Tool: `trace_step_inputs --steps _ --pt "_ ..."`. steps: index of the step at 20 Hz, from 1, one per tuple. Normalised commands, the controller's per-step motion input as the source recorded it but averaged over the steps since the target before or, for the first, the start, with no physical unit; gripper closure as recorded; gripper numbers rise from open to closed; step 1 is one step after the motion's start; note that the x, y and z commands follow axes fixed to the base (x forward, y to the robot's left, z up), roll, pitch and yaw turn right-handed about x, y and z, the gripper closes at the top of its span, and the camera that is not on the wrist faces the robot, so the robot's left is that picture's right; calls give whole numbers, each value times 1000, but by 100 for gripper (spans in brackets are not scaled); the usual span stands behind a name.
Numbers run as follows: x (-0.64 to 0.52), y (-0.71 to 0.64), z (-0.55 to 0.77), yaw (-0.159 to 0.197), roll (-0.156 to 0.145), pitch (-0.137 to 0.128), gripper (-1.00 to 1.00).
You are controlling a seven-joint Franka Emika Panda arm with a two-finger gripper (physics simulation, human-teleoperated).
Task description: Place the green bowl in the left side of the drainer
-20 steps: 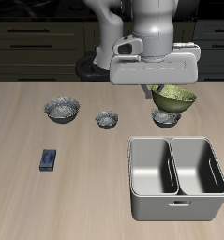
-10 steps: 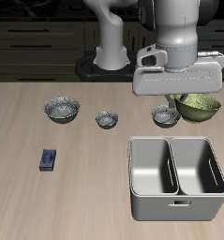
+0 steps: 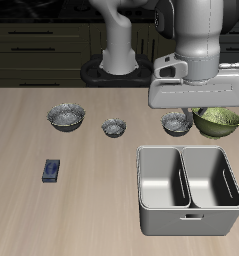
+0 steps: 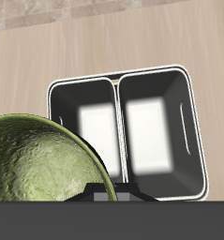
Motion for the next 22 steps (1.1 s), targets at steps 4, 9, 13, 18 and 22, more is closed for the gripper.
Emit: trace_step_inputs --steps 4,9,13,18,22 --pt "18 144 -63 45 -37 0 100" --pt "62 180 65 1 -49 2 100" --pt "-9 81 22 22 -19 -8 100" --pt "51 -44 -59 10 -17 9 100" --pt "62 -129 -111 6 -23 16 100"
